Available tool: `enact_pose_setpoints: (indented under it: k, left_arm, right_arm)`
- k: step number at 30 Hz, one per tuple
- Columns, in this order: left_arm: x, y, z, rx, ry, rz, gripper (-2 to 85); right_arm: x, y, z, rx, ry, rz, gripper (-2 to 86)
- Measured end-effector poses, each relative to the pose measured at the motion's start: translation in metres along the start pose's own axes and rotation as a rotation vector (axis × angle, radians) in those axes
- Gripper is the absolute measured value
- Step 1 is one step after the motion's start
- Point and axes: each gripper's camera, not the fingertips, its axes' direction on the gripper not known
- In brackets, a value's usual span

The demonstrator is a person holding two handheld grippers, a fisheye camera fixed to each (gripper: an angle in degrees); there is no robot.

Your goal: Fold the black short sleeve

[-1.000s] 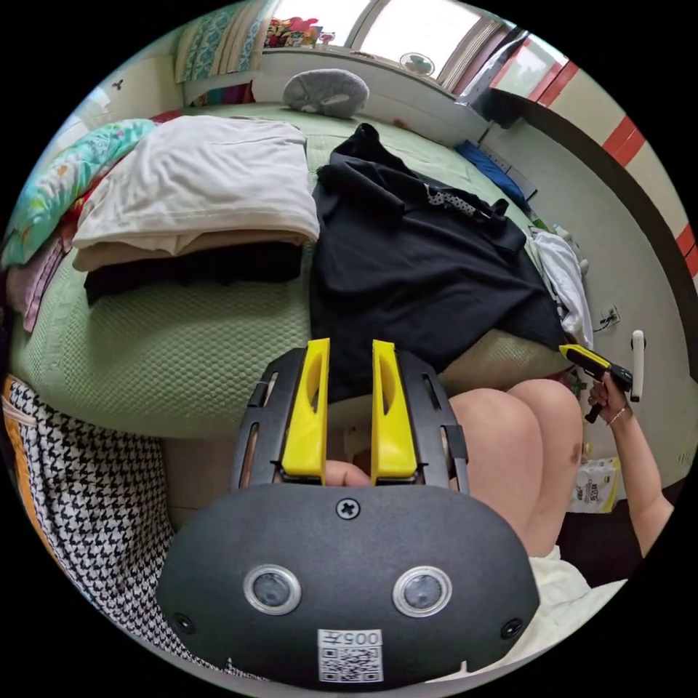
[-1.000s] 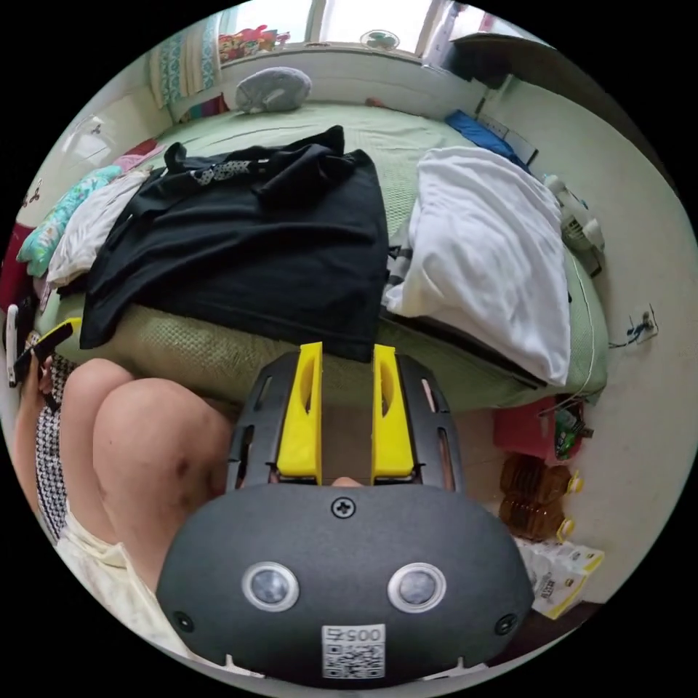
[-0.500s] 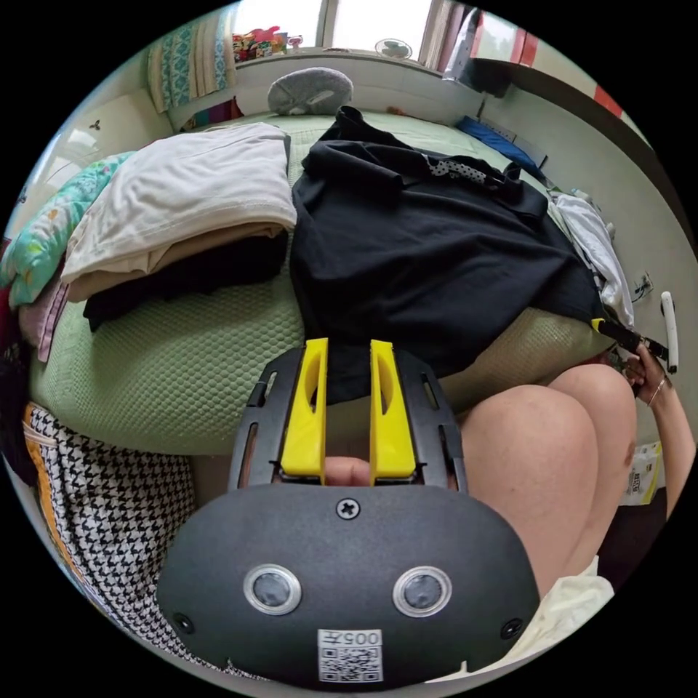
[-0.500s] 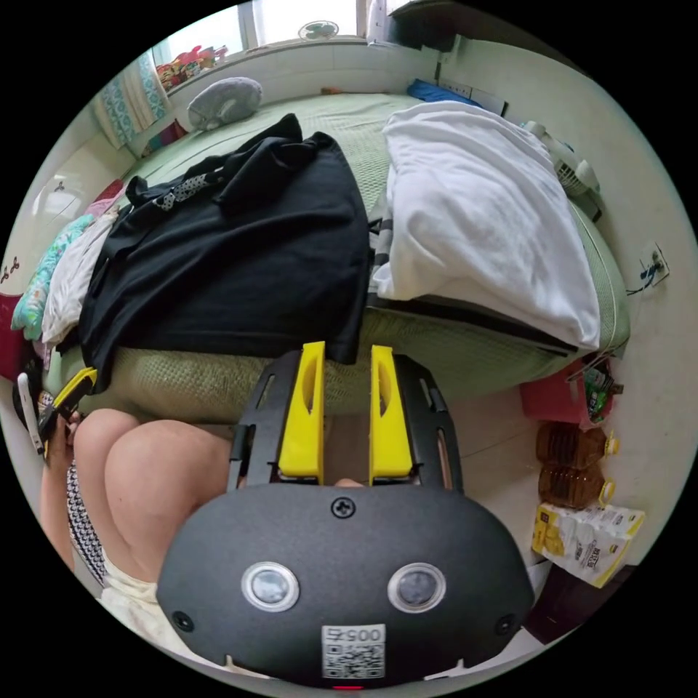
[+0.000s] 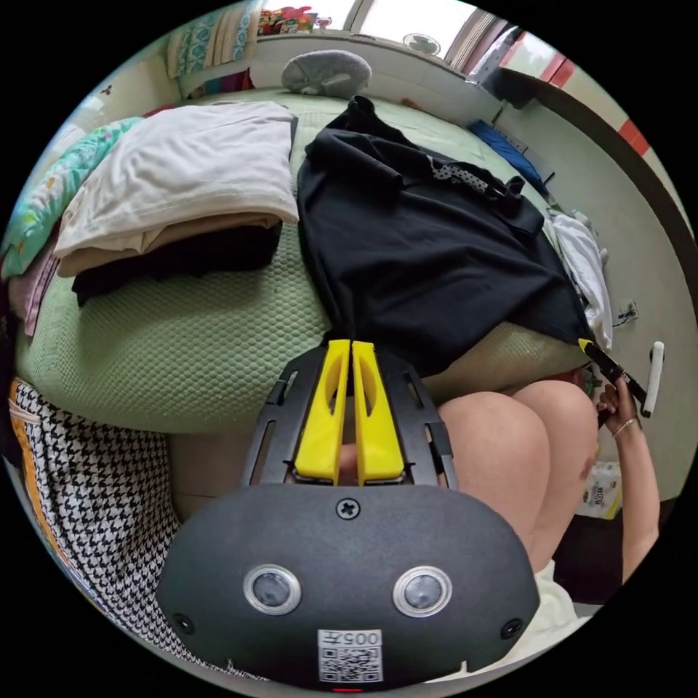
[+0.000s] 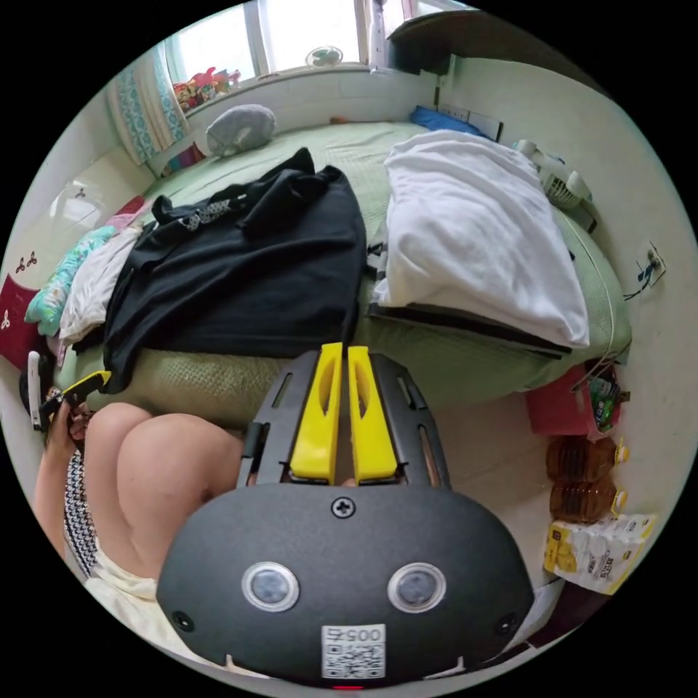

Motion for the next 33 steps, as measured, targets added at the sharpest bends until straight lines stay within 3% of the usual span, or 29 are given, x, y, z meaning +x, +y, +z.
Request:
enact_pose_setpoints:
  k: [10, 14, 19, 23, 27, 33]
  left_arm:
    - [0.035, 0.022, -0.138, 0.254, -0.042, 0.143, 0.0]
    - [0.044, 0.055, -0.172, 0.258, -0.025, 0.177, 0.0]
    - [0.071, 0.104, -0.131, 0.148, -0.173, 0.219, 0.5]
    - [0.098, 0.127, -0.088, 0.136, -0.508, 0.177, 0.6]
    - [0.136, 0.125, -0.059, 0.135, -0.584, 0.251, 0.2]
    - [0.201, 0.107, -0.009, 0.2, -0.646, 0.392, -0.1]
  right_arm:
    - [-0.002, 0.002, -0.116, 0.183, 0.008, -0.155, -1.6]
    - [0.012, 0.016, -0.153, 0.174, -0.063, -0.133, -1.6]
    - [0.013, 0.049, -0.136, 0.016, -0.081, -0.185, -1.4]
    - [0.033, 0.067, -0.102, -0.032, -0.111, -0.04, 0.9]
    - [0.036, 0.055, -0.093, -0.08, -0.1, -0.031, 3.2]
    - [-0.007, 0.008, -0.097, -0.048, -0.059, -0.196, 4.3]
